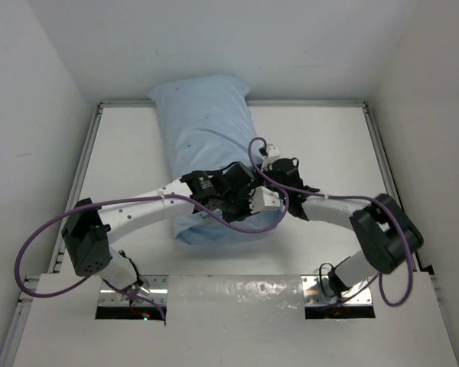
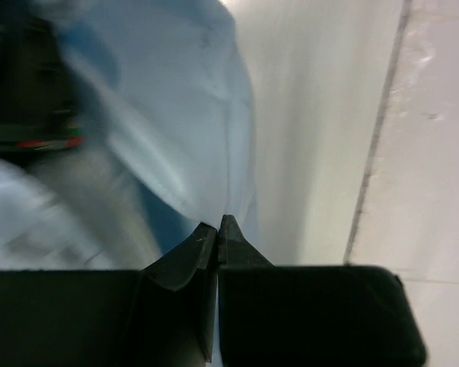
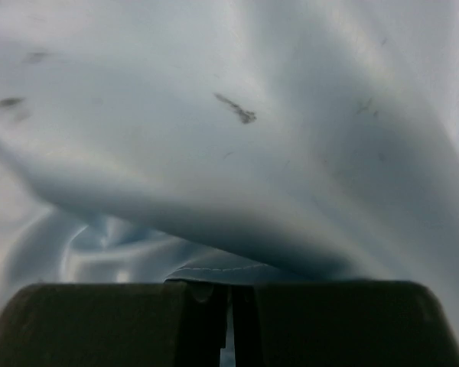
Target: Put the pillow into the pillowcase
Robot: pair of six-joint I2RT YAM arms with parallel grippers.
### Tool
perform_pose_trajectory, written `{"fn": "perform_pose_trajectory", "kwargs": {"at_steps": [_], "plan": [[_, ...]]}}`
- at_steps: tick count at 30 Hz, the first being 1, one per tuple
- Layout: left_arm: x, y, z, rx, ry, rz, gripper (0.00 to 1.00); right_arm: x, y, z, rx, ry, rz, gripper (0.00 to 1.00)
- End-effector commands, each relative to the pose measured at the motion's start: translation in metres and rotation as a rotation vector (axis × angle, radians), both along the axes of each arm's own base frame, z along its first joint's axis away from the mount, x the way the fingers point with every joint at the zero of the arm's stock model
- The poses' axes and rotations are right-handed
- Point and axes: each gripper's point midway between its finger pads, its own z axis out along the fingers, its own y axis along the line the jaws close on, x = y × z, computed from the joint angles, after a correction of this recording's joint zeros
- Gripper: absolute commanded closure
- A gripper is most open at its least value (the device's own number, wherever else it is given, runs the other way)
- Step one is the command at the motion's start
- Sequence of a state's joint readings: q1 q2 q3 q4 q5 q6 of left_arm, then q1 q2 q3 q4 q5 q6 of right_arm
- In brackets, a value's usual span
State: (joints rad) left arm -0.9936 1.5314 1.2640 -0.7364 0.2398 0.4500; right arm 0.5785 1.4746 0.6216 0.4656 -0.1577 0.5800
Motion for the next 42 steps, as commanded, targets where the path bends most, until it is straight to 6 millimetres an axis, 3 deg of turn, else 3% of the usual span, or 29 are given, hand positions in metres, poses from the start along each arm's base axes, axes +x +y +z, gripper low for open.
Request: {"fn": "perform_pose_trajectory", "kwargs": {"at_steps": [1, 3, 4, 5, 6, 8, 10, 12, 13, 14, 17, 18, 19, 22, 24, 27, 31, 35, 42], "plan": [[0.025, -0.018, 0.050, -0.118, -0.182, -0.002, 1.00, -0.024, -0.006, -0.086, -0.122, 0.244, 0.018, 1.00], [0.042, -0.017, 0.056, -0.128, -0.257, 0.021, 1.00, -0.037, -0.006, -0.114, -0.139, 0.321, 0.026, 1.00], [0.060, -0.007, 0.058, -0.130, -0.274, 0.065, 1.00, -0.038, -0.008, -0.127, -0.166, 0.343, 0.009, 1.00], [0.064, -0.009, 0.065, -0.172, -0.260, 0.063, 1.00, -0.045, -0.013, -0.150, -0.208, 0.394, 0.002, 1.00], [0.076, -0.001, 0.070, -0.200, -0.246, 0.090, 1.00, -0.043, -0.011, -0.156, -0.219, 0.406, 0.002, 1.00], [0.073, -0.008, 0.088, -0.270, -0.223, 0.073, 1.00, -0.047, -0.012, -0.174, -0.240, 0.449, 0.008, 1.00], [0.066, -0.012, 0.096, -0.294, -0.206, 0.052, 1.00, -0.046, -0.005, -0.175, -0.230, 0.455, 0.030, 1.00], [0.071, -0.003, 0.086, -0.251, -0.223, 0.083, 1.00, -0.046, 0.003, -0.152, -0.221, 0.398, 0.122, 1.00], [0.076, 0.001, 0.087, -0.237, -0.249, 0.096, 1.00, -0.051, -0.002, -0.156, -0.252, 0.397, 0.143, 1.00], [0.078, 0.013, 0.068, -0.183, -0.250, 0.116, 1.00, -0.055, -0.002, -0.131, -0.232, 0.336, 0.186, 1.00], [0.081, 0.038, 0.042, -0.091, -0.278, 0.138, 1.00, -0.067, -0.023, -0.098, -0.292, 0.205, 0.221, 0.99], [0.075, 0.046, 0.029, -0.062, -0.262, 0.132, 1.00, -0.072, -0.033, -0.071, -0.296, 0.116, 0.223, 0.93], [0.071, 0.050, 0.024, -0.047, -0.246, 0.129, 1.00, -0.072, -0.038, -0.058, -0.299, 0.073, 0.217, 0.88], [0.061, 0.055, 0.018, -0.038, -0.212, 0.118, 1.00, -0.078, -0.045, -0.012, -0.283, -0.061, 0.236, 0.69], [0.059, 0.054, 0.024, -0.048, -0.207, 0.116, 1.00, -0.086, -0.040, 0.017, -0.234, -0.123, 0.283, 0.64], [0.059, 0.056, 0.026, -0.044, -0.206, 0.123, 1.00, -0.096, -0.033, 0.038, -0.183, -0.189, 0.353, 0.59], [0.058, 0.056, 0.029, -0.048, -0.209, 0.121, 1.00, -0.104, -0.036, 0.034, -0.214, -0.200, 0.397, 0.51], [0.055, 0.059, 0.030, -0.039, -0.203, 0.114, 1.00, -0.115, -0.024, 0.019, -0.193, -0.182, 0.497, 0.43], [0.026, 0.053, 0.027, -0.071, -0.064, 0.047, 1.00, -0.088, 0.018, 0.031, -0.120, -0.274, 0.530, 0.41]]}}
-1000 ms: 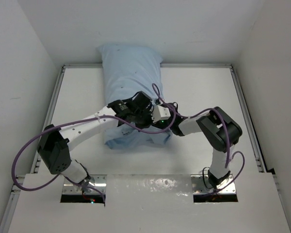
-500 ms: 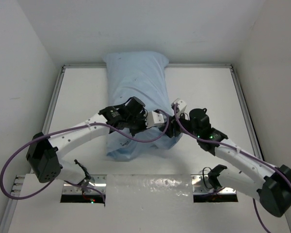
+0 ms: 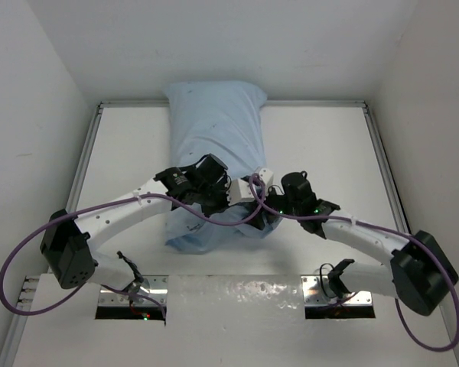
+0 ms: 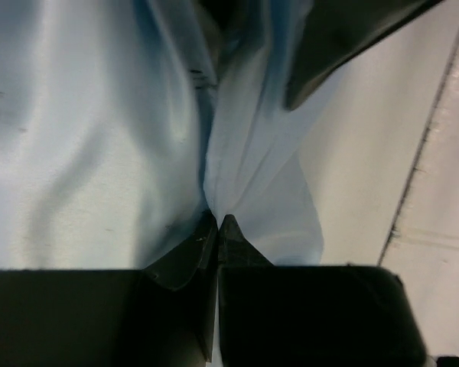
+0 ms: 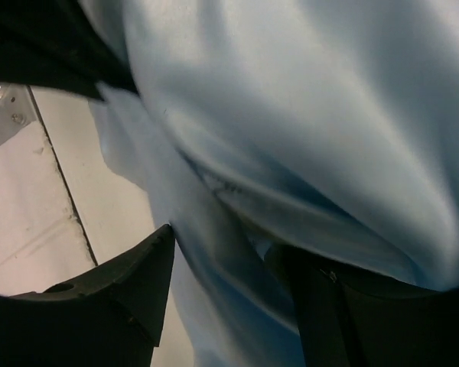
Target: Put the pillow into the pillowcase
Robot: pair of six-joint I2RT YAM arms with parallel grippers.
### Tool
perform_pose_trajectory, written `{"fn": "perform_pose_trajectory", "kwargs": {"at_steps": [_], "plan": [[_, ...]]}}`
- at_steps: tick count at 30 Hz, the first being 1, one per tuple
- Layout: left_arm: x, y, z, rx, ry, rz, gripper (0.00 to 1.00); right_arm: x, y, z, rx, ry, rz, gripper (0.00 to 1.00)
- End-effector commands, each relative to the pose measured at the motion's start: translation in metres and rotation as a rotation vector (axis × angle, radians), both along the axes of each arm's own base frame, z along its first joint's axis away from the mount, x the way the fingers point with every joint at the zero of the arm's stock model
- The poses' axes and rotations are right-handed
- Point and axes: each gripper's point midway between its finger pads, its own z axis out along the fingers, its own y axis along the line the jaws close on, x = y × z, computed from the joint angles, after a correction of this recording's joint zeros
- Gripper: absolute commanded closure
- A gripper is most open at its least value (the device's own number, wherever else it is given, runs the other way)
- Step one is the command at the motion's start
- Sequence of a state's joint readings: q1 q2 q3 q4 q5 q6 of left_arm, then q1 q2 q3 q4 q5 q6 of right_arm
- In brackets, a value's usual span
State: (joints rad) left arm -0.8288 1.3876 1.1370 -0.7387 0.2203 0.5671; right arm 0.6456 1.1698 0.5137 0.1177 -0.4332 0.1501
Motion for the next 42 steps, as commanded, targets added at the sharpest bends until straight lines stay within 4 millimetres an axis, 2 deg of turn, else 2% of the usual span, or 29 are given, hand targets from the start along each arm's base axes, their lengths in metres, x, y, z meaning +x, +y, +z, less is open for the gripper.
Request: {"fn": "perform_pose_trajectory", "kwargs": {"at_steps": [1, 2, 4, 6, 7, 8, 9, 10, 11, 12, 13, 14, 15, 16, 18, 19, 22, 26, 28, 30, 31, 32, 33, 34, 35, 36, 39, 42], "plan": [[-0.013, -0.009, 0.026, -0.086, 0.040, -0.047, 1.00, 0.018, 0.031, 0.034, 0.111, -0.112, 0.063, 0.41], [-0.016, -0.011, 0.029, -0.101, 0.053, -0.063, 1.00, 0.020, 0.037, 0.037, 0.120, -0.108, 0.075, 0.41], [-0.014, -0.019, 0.047, -0.152, 0.042, -0.061, 1.00, 0.012, 0.047, 0.024, 0.120, -0.063, 0.117, 0.48], [-0.008, -0.026, 0.061, -0.191, 0.025, -0.057, 1.00, 0.008, 0.052, 0.015, 0.138, -0.028, 0.120, 0.65], [-0.005, -0.031, 0.073, -0.217, 0.004, -0.062, 1.00, 0.006, 0.053, 0.014, 0.157, -0.019, 0.118, 0.84], [0.000, -0.031, 0.077, -0.229, -0.003, -0.053, 1.00, 0.003, 0.052, 0.012, 0.191, -0.019, 0.106, 0.96], [0.004, -0.032, 0.082, -0.242, -0.013, -0.041, 1.00, 0.005, 0.048, 0.019, 0.220, -0.017, 0.070, 1.00], [0.011, -0.029, 0.088, -0.255, -0.026, -0.021, 1.00, 0.007, 0.037, 0.014, 0.225, -0.015, 0.033, 1.00], [0.014, -0.026, 0.089, -0.256, -0.028, -0.013, 1.00, 0.014, 0.032, 0.023, 0.257, -0.041, -0.002, 1.00], [0.016, -0.024, 0.088, -0.255, -0.035, -0.007, 1.00, 0.018, 0.025, 0.042, 0.312, -0.065, -0.041, 1.00], [0.015, -0.020, 0.079, -0.239, -0.024, 0.000, 1.00, 0.027, 0.012, 0.046, 0.334, -0.078, -0.090, 1.00], [0.013, -0.021, 0.072, -0.240, -0.007, -0.012, 1.00, 0.029, 0.009, 0.057, 0.359, -0.096, -0.102, 1.00], [0.007, -0.023, 0.063, -0.238, 0.024, -0.029, 0.93, 0.031, 0.007, 0.065, 0.362, -0.118, -0.107, 1.00], [-0.001, -0.023, 0.047, -0.225, 0.071, -0.045, 0.85, 0.034, 0.009, 0.083, 0.378, -0.148, -0.102, 1.00], [-0.010, -0.034, 0.027, -0.231, 0.144, -0.076, 0.68, 0.033, 0.014, 0.099, 0.411, -0.155, -0.079, 1.00], [-0.017, -0.041, 0.010, -0.209, 0.191, -0.090, 0.64, 0.031, 0.016, 0.112, 0.446, -0.162, -0.065, 1.00], [-0.019, -0.054, -0.001, -0.226, 0.241, -0.128, 0.59, 0.028, 0.013, 0.125, 0.472, -0.191, -0.070, 1.00], [-0.025, -0.072, -0.010, -0.271, 0.306, -0.218, 0.56, 0.031, 0.005, 0.126, 0.462, -0.197, -0.127, 1.00], [-0.029, -0.074, -0.018, -0.266, 0.312, -0.254, 0.57, 0.031, -0.001, 0.128, 0.457, -0.212, -0.155, 1.00], [-0.040, -0.066, -0.031, -0.237, 0.348, -0.276, 0.67, 0.045, -0.013, 0.130, 0.434, -0.243, -0.259, 1.00], [-0.047, -0.060, -0.035, -0.228, 0.350, -0.317, 0.70, 0.051, -0.022, 0.125, 0.397, -0.241, -0.314, 1.00], [-0.060, -0.051, -0.040, -0.212, 0.397, -0.338, 0.73, 0.064, -0.036, 0.128, 0.377, -0.262, -0.415, 1.00], [-0.074, -0.039, -0.050, -0.190, 0.440, -0.352, 0.73, 0.075, -0.046, 0.141, 0.370, -0.282, -0.466, 1.00], [-0.088, -0.030, -0.052, -0.187, 0.477, -0.383, 0.69, 0.080, -0.053, 0.135, 0.333, -0.245, -0.500, 1.00], [-0.096, -0.024, -0.056, -0.177, 0.508, -0.388, 0.67, 0.095, -0.062, 0.144, 0.328, -0.247, -0.544, 1.00], [-0.106, -0.016, -0.063, -0.163, 0.548, -0.393, 0.65, 0.098, -0.063, 0.145, 0.325, -0.236, -0.553, 1.00], [-0.103, -0.015, -0.070, -0.146, 0.545, -0.367, 0.69, 0.103, -0.054, 0.156, 0.384, -0.234, -0.525, 1.00], [-0.092, -0.021, -0.076, -0.144, 0.516, -0.344, 0.95, 0.104, -0.053, 0.151, 0.404, -0.198, -0.546, 1.00]]}}
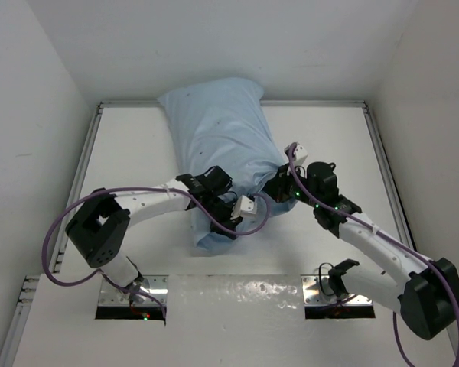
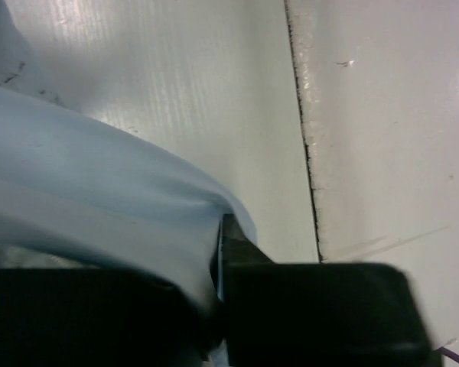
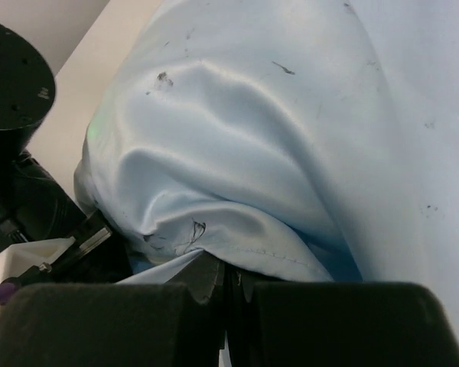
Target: Put the pillow into the pillowcase
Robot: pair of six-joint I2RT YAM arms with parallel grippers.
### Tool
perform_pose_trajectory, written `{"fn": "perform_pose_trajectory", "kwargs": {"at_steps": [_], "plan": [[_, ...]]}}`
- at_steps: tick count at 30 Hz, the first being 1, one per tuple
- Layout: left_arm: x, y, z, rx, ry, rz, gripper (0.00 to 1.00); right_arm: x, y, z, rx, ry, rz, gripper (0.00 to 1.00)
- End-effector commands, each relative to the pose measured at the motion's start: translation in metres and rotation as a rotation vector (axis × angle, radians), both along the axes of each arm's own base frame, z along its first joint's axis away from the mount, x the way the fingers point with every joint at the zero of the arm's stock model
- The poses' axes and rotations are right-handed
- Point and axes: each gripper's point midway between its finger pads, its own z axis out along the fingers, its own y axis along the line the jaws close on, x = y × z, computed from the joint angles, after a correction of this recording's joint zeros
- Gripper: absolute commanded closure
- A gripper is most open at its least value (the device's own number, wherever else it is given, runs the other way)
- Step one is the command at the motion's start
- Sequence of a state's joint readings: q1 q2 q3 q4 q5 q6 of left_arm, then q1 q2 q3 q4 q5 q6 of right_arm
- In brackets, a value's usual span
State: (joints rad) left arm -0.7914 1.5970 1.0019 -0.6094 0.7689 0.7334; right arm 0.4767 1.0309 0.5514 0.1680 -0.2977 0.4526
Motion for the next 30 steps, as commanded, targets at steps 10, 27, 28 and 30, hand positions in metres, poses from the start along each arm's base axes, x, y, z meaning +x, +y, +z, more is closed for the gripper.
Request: {"fn": "perform_pose_trajectory", "kwargs": {"at_steps": [10, 27, 28, 30], "plan": [[0.108, 0.092, 0.136, 0.102, -0.503, 0.465, 1.00, 0.075, -0.118, -0.002, -0.109, -0.016, -0.440, 1.00], [0.125, 0.076, 0.225, -0.075, -0.597, 0.496, 1.00, 0.015, -0.052, 0.130, -0.075, -0.405, -0.099, 1.00], [0.145, 0.096, 0.242, -0.087, -0.653, 0.585, 1.00, 0.011, -0.056, 0.155, -0.058, -0.460, -0.117, 1.00], [0.180, 0.122, 0.278, -0.140, -0.762, 0.748, 1.00, 0.008, -0.072, 0.166, -0.096, -0.467, -0.186, 1.00]]}}
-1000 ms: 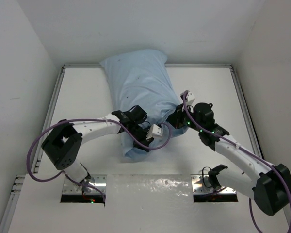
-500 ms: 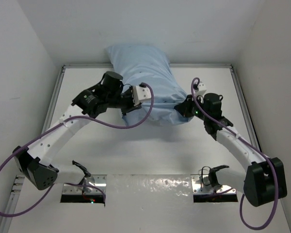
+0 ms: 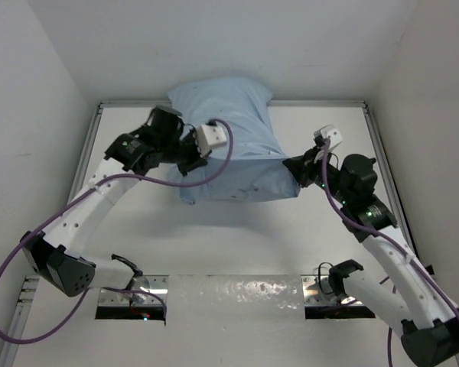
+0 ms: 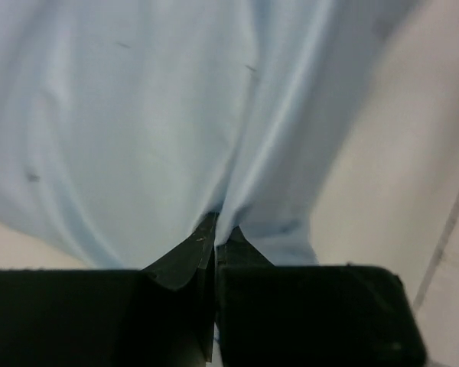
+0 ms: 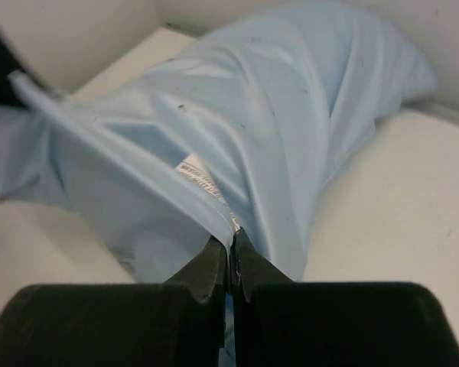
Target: Put the pillow into the pillowcase
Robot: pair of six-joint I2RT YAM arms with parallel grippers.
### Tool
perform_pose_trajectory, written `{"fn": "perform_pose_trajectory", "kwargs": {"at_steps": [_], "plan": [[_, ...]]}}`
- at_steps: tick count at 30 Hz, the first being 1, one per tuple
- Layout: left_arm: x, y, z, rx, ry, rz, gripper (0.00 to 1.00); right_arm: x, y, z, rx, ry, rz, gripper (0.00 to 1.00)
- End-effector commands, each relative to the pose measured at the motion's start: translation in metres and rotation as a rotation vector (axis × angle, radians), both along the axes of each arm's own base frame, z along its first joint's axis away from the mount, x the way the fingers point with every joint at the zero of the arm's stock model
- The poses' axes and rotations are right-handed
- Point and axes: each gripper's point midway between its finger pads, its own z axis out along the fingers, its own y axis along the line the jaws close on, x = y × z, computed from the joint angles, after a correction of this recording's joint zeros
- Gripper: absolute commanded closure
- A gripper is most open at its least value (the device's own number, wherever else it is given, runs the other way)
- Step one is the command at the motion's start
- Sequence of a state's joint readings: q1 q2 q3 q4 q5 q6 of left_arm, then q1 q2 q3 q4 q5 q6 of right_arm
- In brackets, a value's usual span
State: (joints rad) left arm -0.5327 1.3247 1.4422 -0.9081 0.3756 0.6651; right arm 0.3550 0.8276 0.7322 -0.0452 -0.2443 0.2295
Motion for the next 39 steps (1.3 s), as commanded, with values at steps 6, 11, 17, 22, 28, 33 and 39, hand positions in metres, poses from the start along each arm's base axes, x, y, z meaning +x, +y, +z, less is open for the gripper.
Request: {"fn": "perform_pose_trajectory", "kwargs": {"at_steps": [6, 11, 17, 22, 28, 33, 39], "plan": [[0.023, 0.018, 0.108, -0.236, -0.229, 0.033, 1.00, 0.021, -0.024, 0.063, -0.025, -0.086, -0.157, 1.00], [-0.030, 0.007, 0.162, -0.329, -0.244, -0.145, 1.00, 0.024, -0.004, 0.074, 0.038, -0.108, -0.071, 1.00], [0.018, 0.035, 0.185, -0.263, -0.441, 0.123, 1.00, 0.028, 0.017, 0.074, 0.107, -0.099, 0.001, 1.00], [0.119, 0.124, 0.121, 0.106, -0.627, 0.620, 1.00, 0.047, -0.043, 0.076, 0.027, -0.103, -0.337, 1.00], [0.119, 0.134, 0.067, 0.257, -0.531, 0.591, 1.00, 0.057, -0.078, 0.055, -0.108, -0.067, -0.497, 1.00], [0.092, 0.109, 0.070, 0.151, -0.442, 0.446, 1.00, 0.068, -0.035, 0.021, -0.115, 0.008, -0.288, 1.00], [0.045, 0.057, 0.021, 0.000, -0.216, 0.200, 1.00, 0.032, 0.013, -0.035, -0.141, 0.144, 0.001, 0.62]]}}
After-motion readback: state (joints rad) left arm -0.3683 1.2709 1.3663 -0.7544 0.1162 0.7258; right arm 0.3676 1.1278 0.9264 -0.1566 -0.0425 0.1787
